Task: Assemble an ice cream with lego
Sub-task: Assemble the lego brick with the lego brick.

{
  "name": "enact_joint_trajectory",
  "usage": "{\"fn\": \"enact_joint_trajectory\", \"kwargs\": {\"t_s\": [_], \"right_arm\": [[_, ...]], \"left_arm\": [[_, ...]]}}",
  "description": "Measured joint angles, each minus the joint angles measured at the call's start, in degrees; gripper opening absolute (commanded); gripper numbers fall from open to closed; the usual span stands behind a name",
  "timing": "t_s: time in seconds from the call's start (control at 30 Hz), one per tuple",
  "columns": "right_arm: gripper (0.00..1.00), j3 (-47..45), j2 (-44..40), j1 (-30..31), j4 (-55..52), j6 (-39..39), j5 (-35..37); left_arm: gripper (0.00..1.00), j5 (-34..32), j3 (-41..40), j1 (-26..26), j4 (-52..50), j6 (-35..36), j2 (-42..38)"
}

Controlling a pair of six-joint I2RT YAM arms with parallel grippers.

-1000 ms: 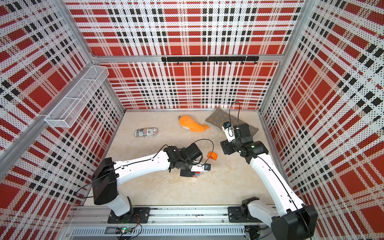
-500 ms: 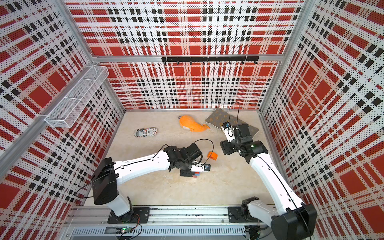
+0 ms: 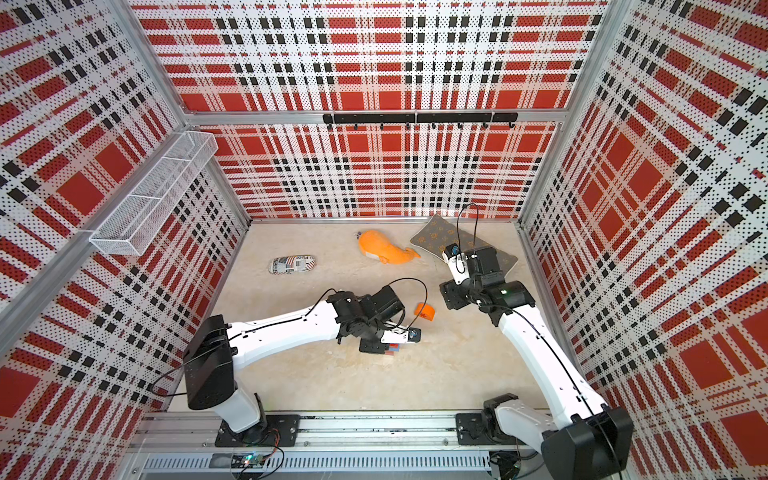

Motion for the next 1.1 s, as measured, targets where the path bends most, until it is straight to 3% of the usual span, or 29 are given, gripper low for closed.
{"fn": "enact_joint_trajectory", "kwargs": {"t_s": [1.1], "right_arm": [[0.73,-0.22,0.00,0.00,0.09,0.00,-0.13]], "left_arm": [[0.06,0.81,-0.50,1.40,1.25,0.61,0.52]]}}
